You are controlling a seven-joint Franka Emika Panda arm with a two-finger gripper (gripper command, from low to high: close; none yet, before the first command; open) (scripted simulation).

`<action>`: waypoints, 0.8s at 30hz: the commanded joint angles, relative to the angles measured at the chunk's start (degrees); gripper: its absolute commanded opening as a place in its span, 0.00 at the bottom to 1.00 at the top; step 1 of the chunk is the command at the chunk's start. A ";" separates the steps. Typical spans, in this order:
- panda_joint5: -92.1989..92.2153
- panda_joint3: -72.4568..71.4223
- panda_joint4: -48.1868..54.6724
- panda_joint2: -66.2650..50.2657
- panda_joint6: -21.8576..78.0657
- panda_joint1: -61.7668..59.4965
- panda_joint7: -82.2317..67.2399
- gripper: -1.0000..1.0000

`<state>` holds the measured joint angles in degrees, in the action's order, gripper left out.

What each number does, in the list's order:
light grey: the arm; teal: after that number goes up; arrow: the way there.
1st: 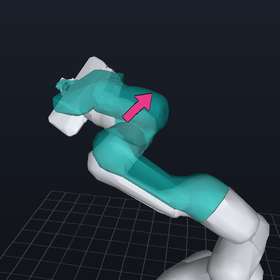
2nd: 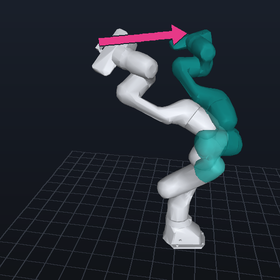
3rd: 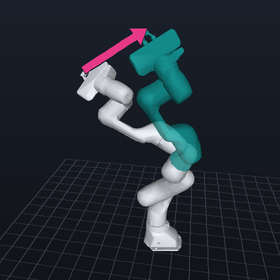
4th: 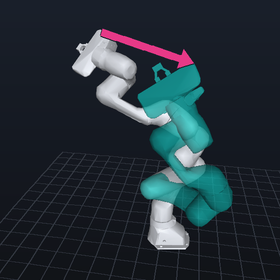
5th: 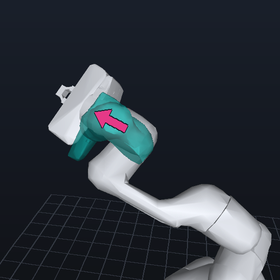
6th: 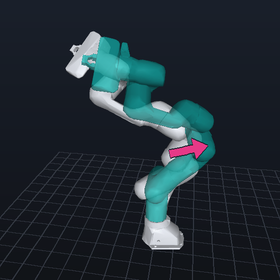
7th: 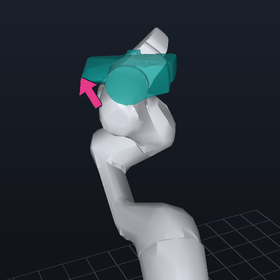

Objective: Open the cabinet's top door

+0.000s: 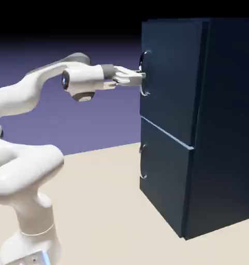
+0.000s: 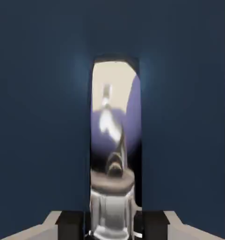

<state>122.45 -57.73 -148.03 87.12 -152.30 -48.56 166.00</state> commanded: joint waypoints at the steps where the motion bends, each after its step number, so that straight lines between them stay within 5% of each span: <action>1: 0.08 0.95 -1.49 1.68 2.54 0.37 0.00 0.00; 9: -0.03 9.08 -12.18 13.57 22.48 0.74 -0.12 0.00; 24: -14.94 38.44 -24.29 13.33 54.76 -1.80 -13.16 0.00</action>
<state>107.47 -19.28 -172.31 100.45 -97.61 -50.36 152.85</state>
